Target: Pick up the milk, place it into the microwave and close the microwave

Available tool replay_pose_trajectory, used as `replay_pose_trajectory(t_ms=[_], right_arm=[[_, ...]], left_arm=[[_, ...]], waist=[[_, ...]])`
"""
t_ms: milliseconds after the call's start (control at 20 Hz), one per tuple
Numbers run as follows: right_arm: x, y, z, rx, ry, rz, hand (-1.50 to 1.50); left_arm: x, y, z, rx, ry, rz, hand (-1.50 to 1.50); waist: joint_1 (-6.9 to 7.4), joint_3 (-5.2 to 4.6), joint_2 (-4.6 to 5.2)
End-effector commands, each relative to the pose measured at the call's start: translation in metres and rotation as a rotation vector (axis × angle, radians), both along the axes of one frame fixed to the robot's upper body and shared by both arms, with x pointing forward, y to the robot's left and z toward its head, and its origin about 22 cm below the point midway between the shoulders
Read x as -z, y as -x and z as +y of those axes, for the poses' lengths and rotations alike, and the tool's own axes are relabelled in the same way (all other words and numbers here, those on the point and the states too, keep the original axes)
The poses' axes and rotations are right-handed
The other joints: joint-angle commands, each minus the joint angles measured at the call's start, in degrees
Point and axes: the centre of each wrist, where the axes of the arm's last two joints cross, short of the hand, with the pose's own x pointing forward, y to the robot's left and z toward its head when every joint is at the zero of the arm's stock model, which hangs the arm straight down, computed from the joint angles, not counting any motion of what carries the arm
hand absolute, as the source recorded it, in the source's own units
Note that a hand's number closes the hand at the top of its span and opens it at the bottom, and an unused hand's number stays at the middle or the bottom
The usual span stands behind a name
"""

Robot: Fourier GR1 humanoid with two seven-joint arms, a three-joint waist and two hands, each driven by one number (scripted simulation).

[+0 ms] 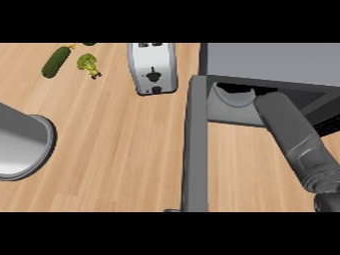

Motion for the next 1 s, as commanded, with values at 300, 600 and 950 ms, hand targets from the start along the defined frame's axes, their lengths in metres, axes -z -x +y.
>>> replay_pose_trajectory(t_ms=[300, 600, 950], right_arm=[[0.021, 0.012, -0.008, -0.15, -0.17, 0.019, -1.5], [0.028, 0.014, 0.012, -0.232, -0.278, 0.021, -1.5], [0.058, 0.034, 0.006, -0.314, -0.367, 0.037, -1.5]], left_arm=[[0.002, 0.002, -0.013, 0.057, 0.021, 0.014, -1.5], [0.001, -0.004, -0.036, 0.106, 0.011, 0.018, -1.5], [-0.006, -0.024, -0.072, 0.156, -0.009, 0.013, -1.5]], waist=[[-1.58, -0.02, -1.15], [-2.77, -0.09, -1.7], [-5.52, -0.2, -2.73]])
